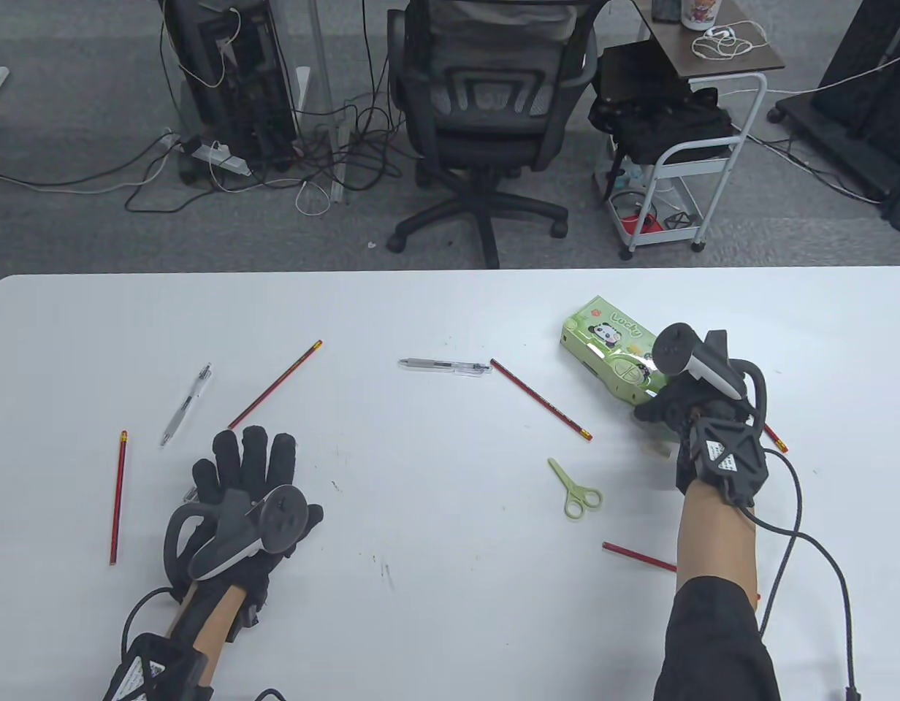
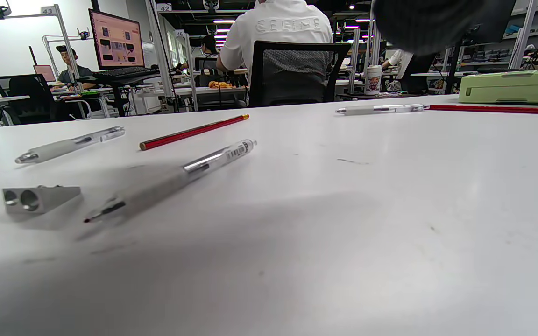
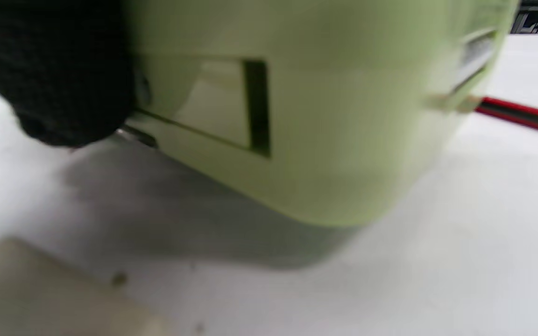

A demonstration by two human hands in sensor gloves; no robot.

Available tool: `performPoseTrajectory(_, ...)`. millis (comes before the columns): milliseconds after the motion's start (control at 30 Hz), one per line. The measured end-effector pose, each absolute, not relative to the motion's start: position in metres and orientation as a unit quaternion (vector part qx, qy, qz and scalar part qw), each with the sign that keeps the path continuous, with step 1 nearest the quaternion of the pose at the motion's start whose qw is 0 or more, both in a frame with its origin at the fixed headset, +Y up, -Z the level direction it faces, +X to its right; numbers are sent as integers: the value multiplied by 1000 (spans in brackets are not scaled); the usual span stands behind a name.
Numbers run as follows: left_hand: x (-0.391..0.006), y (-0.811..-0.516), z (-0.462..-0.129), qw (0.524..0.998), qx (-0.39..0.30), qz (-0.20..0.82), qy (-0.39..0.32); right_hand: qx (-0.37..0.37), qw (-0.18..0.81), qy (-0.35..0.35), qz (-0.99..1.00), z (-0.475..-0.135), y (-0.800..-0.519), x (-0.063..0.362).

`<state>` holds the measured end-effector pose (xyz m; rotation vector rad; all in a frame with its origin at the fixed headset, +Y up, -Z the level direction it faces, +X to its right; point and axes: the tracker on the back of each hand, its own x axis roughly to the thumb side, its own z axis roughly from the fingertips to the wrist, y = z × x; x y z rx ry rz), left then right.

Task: Organize multifunction pencil case

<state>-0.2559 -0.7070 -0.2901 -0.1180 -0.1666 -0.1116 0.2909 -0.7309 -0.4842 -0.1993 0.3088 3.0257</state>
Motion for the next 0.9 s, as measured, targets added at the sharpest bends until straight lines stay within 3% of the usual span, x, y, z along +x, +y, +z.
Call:
performPoseTrajectory(233, -255, -705, -290, 993, -54, -50, -88, -50, 79, 51, 994, -469, -693, 283)
performPoseTrajectory(500, -261, -699, -289, 995, -47, -37, -76, 21, 95, 9, 995, -430, -645, 233)
performPoseTrajectory(700, -264, -694, -289, 996, -45, -16, -79, 89, 105, 9, 990, -402, -645, 174)
performPoseTrajectory(900, -261, -693, -289, 995, -43, -10, -85, 177, 100, 46, 978, -383, -673, 105)
